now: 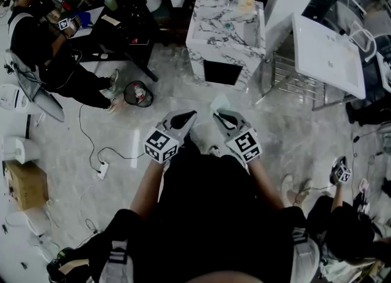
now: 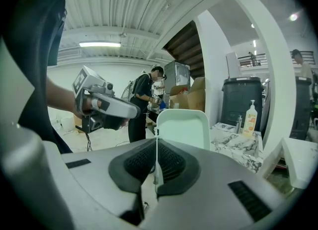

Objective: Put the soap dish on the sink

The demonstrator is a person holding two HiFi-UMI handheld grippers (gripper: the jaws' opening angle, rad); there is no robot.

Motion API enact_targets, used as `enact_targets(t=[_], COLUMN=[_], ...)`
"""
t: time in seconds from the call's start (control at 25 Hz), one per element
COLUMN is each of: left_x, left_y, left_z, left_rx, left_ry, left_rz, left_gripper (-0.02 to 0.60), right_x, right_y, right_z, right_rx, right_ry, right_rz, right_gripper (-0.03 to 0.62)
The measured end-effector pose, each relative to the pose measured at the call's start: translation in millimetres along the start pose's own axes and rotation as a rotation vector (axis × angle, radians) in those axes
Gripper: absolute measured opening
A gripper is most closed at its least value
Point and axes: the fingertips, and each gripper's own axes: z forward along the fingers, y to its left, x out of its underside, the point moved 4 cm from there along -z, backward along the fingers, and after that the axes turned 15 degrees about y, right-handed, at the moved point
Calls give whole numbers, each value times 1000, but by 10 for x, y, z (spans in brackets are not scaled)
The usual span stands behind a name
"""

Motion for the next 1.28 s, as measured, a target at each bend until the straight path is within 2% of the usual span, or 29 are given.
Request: enact_targets(t=[0.4,0.68,1.28], left_x=[22,-131,-443], left_y=[166,499,1227], left_z=[85,172,480], left_rx=[34,72,134], left_ry=[11,11,30], left_rz=[-9,-9,5], left_gripper=[0,0,0], right_x=[21,-205,-541], right_y=[-94,-230,-711], right_z=[112,337,833], right_rx=[11,16,58], right_ry=[38,46,77], right_rz=[26,4,69], right_gripper=[-2,-2,-2])
